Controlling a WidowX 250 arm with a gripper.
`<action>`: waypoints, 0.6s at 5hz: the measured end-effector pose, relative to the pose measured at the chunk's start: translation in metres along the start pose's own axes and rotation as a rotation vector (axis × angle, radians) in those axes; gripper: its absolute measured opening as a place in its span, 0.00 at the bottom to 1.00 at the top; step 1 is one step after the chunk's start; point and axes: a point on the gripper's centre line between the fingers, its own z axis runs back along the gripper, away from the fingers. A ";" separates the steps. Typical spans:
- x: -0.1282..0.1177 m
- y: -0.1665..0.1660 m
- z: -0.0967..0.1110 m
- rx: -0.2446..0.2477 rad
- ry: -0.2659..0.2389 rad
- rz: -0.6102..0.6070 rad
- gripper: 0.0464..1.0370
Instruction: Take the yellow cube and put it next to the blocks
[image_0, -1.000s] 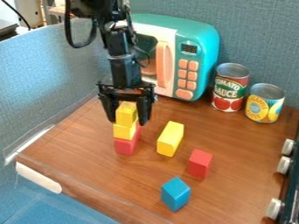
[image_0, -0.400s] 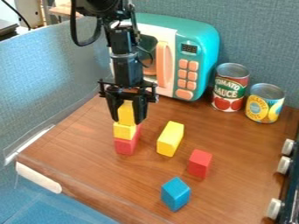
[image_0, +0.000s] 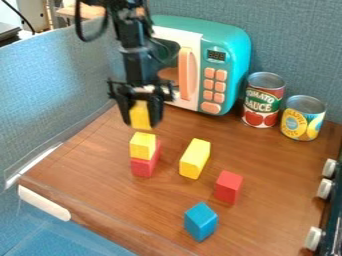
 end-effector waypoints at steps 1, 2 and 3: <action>-0.001 0.027 0.002 0.003 0.001 0.095 0.57; -0.018 0.042 -0.011 0.026 0.055 0.165 0.57; -0.030 0.049 -0.025 0.049 0.092 0.191 0.57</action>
